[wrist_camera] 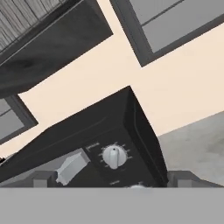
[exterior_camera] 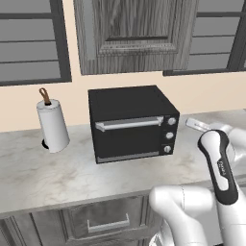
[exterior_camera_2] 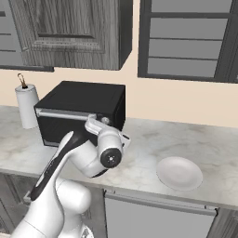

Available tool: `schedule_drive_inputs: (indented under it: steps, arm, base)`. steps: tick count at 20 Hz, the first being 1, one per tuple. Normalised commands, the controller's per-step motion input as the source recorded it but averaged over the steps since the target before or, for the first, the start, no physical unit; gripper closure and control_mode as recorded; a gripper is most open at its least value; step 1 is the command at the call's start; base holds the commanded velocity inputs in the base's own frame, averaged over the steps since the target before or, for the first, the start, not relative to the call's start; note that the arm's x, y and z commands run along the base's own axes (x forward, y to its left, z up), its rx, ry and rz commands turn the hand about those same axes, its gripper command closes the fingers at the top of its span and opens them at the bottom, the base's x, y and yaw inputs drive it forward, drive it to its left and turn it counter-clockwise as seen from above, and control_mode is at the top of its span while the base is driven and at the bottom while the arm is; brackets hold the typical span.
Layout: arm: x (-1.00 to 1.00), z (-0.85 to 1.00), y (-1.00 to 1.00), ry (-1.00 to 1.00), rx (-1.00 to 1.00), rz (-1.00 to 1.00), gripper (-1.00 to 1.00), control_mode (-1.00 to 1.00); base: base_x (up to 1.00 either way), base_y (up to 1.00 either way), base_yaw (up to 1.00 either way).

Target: Pull the toaster oven rack outwards. Pick up the baguette from the plate and place it on the toaster oven rack. Close the toaster oven door fully and set the temperature to the lowest setting.

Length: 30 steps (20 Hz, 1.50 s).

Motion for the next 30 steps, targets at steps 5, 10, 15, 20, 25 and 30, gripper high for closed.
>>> schedule_drive_inputs:
  steps: [5, 10, 15, 20, 25, 30]
  arm:
    - [0.04, -0.25, 0.00, -0.09, -0.11, -0.07, -1.00, -1.00]
    - [0.08, -0.12, 0.04, -0.04, -0.08, -0.07, -1.00, -1.00]
    - [0.18, 0.00, 0.22, 0.00, 0.00, -0.06, -1.00, -1.00]
    - [0.15, -0.13, 0.16, 0.00, -0.06, -0.02, -1.00, -1.00]
    - [0.11, -0.21, 0.14, 0.00, -0.06, 0.00, -1.00, -1.00]
    - [0.12, -0.19, 0.13, 0.00, -0.04, 0.00, -1.00, -1.00]
  base:
    - [0.00, 0.00, 0.00]
    - [0.00, 0.00, 0.00]
    - [0.00, 0.00, 0.00]
    - [0.00, 0.00, 0.00]
    - [0.00, 0.00, 0.00]
    - [0.00, 0.00, 0.00]
